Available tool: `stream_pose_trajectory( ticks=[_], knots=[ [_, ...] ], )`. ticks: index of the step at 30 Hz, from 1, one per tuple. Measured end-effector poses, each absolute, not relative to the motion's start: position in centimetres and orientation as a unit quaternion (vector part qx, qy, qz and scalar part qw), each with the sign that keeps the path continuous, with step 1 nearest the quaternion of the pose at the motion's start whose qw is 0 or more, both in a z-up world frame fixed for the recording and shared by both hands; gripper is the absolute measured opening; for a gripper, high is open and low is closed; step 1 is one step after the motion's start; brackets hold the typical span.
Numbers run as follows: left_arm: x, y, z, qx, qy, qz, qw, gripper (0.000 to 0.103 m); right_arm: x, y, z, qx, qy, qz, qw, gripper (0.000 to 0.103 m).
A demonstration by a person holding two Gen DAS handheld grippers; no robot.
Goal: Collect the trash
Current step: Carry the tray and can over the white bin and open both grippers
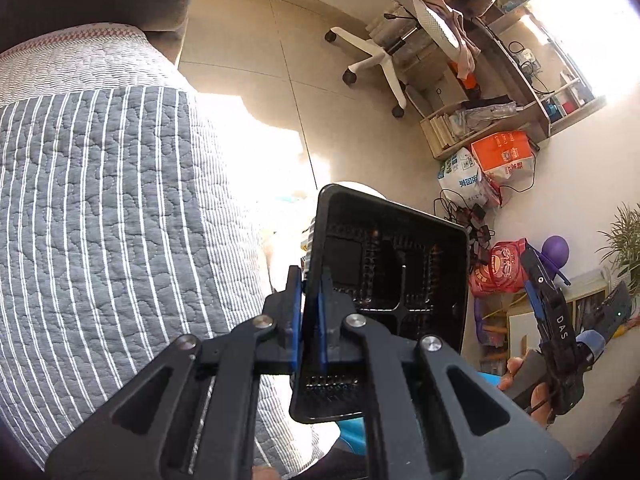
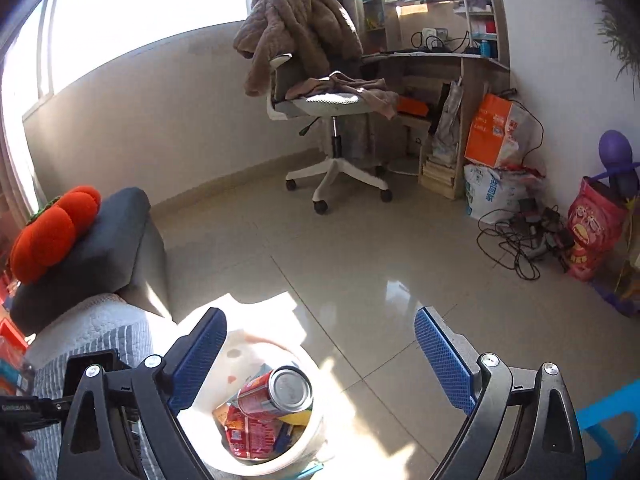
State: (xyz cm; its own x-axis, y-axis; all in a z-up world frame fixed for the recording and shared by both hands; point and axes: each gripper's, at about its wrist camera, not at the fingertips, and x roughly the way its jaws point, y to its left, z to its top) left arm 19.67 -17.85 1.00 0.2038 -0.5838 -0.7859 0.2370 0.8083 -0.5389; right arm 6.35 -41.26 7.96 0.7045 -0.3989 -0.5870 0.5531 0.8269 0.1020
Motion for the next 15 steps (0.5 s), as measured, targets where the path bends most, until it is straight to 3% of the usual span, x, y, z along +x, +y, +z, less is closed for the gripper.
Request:
stream_pose_trajectory(
  ticks=[7, 9, 10, 11, 15],
  knots=[
    [21.1, -23.3, -0.5, -0.167, 0.580, -0.284, 0.745, 0.010, 4.4, -44.2, 8.0, 0.139, 0.281, -0.294, 0.903, 0.096],
    [21.2, -24.0, -1.2, -0.145, 0.582, -0.270, 0.754, 0.034, 4.1, -44.5, 8.0, 0.139, 0.280, -0.297, 0.902, 0.096],
    [21.2, -23.9, -1.3, -0.136, 0.576, -0.258, 0.763, 0.054, 4.0, -44.5, 8.0, 0.140, 0.280, -0.297, 0.902, 0.096],
    [21.1, -23.5, -1.2, -0.133, 0.571, -0.252, 0.770, 0.063, 3.9, -44.5, 8.0, 0.141, 0.280, -0.296, 0.902, 0.096],
    [20.7, -21.5, -1.2, -0.133, 0.565, -0.241, 0.778, 0.065, 4.0, -44.1, 8.1, 0.142, 0.278, -0.289, 0.905, 0.096]
  ],
)
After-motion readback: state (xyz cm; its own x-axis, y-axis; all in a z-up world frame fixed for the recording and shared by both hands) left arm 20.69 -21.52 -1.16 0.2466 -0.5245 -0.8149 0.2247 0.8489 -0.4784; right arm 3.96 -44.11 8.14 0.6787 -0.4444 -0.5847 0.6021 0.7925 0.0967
